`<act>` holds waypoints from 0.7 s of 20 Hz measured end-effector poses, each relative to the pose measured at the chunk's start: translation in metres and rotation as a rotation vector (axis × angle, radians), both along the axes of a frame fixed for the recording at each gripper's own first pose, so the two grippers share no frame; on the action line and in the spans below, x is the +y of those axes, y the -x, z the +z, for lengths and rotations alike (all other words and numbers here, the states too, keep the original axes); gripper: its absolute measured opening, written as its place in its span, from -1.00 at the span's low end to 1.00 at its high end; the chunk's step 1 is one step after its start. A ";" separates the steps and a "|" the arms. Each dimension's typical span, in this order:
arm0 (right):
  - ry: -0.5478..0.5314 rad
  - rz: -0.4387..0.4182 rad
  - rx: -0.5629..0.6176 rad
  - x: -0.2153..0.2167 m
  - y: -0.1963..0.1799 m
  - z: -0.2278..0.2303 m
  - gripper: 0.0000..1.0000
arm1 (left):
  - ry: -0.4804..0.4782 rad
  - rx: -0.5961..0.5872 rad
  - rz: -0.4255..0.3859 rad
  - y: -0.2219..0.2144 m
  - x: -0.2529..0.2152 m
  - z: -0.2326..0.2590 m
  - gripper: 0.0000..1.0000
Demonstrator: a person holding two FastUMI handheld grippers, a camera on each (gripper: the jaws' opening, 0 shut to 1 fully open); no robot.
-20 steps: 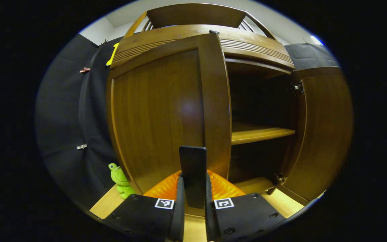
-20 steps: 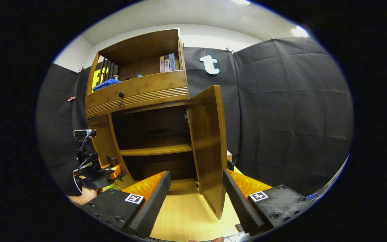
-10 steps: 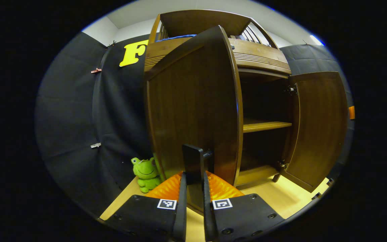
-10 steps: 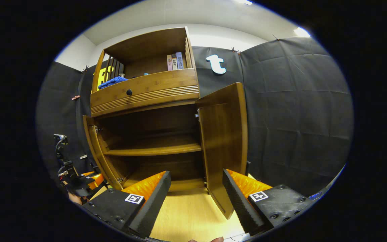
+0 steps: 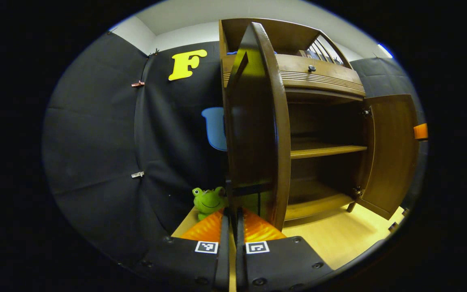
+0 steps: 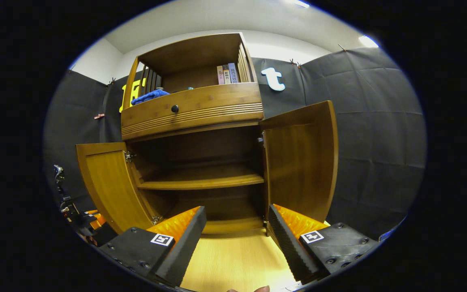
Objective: Open the right door of the double-door shoe cabinet with the right hand, and open the left door with the left hand.
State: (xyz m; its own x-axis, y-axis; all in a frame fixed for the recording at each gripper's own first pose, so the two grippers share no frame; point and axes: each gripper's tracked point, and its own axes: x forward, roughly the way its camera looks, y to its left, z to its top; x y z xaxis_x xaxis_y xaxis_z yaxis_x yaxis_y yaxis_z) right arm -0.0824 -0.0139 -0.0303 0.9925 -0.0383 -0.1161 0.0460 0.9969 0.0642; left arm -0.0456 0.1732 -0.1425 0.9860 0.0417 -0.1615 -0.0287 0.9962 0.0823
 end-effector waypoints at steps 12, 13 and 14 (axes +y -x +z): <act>0.030 0.000 0.008 0.017 -0.002 -0.003 1.00 | 0.066 -0.037 -0.090 0.013 0.027 0.002 -0.77; 0.036 -0.001 0.007 0.016 -0.004 -0.004 1.00 | 0.055 -0.045 -0.062 0.021 0.030 0.005 -0.77; 0.037 -0.001 0.009 0.014 -0.004 -0.004 0.95 | 0.039 -0.060 -0.029 0.023 0.036 0.007 -0.47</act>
State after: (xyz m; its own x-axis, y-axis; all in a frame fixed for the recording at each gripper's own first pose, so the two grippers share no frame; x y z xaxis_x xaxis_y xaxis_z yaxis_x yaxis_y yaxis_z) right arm -0.0781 -0.0001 -0.0345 0.9913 -0.0440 -0.1237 0.0476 0.9985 0.0266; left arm -0.0682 0.2097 -0.1355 0.9946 0.0073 -0.1034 -0.0029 0.9991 0.0421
